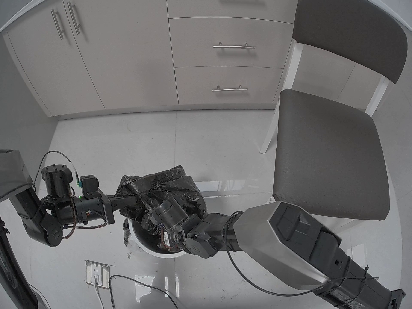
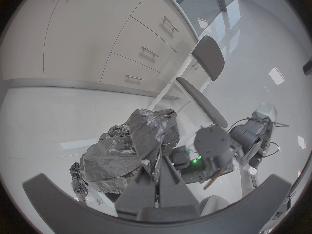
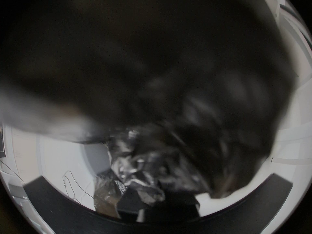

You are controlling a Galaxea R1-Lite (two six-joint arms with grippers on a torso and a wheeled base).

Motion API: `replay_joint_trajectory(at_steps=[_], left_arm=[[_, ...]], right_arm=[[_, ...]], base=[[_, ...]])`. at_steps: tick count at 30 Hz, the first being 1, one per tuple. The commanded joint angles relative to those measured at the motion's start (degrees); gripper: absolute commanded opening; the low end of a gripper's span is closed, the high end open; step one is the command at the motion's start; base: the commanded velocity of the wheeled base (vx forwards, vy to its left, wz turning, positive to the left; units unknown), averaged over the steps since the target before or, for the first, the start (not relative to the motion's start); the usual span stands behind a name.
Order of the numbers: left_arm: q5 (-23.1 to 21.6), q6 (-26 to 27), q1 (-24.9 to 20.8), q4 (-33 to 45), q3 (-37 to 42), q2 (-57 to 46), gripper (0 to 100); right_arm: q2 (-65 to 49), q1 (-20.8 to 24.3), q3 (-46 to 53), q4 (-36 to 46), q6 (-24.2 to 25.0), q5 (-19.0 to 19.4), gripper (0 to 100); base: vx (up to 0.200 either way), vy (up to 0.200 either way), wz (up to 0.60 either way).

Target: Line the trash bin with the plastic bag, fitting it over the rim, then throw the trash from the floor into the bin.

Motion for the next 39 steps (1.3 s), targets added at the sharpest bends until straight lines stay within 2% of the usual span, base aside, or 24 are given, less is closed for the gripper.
replay_joint_trajectory(at_steps=[1, 14, 26, 35, 39], left_arm=[[-0.04, -0.02, 0.07, -0.01, -0.05, 0.68, 0], [0.05, -0.02, -0.11, -1.68, 0.82, 1.21, 0], [0.22, -0.11, -0.46, -7.22, 3.02, 3.14, 0], [0.22, -0.02, -0.46, -7.75, 3.81, 3.49, 0], [0.31, -0.11, -0.46, -8.19, 3.81, 3.49, 0]], right_arm=[[6.1, -2.28, -0.32, 0.26, -0.93, 0.5, 0], [7.33, -2.19, -0.32, 1.66, -2.16, 1.02, 0], [6.28, 0.18, -0.32, 11.42, -1.81, 0.5, 0], [6.89, 1.85, -0.32, 21.61, -2.16, 0.5, 0], [9.35, 2.38, -0.32, 24.87, -4.36, 0.5, 0]], base=[[0.0, 0.0, 0.0], [0.0, 0.0, 0.0], [0.0, 0.0, 0.0], [0.0, 0.0, 0.0], [0.0, 0.0, 0.0]])
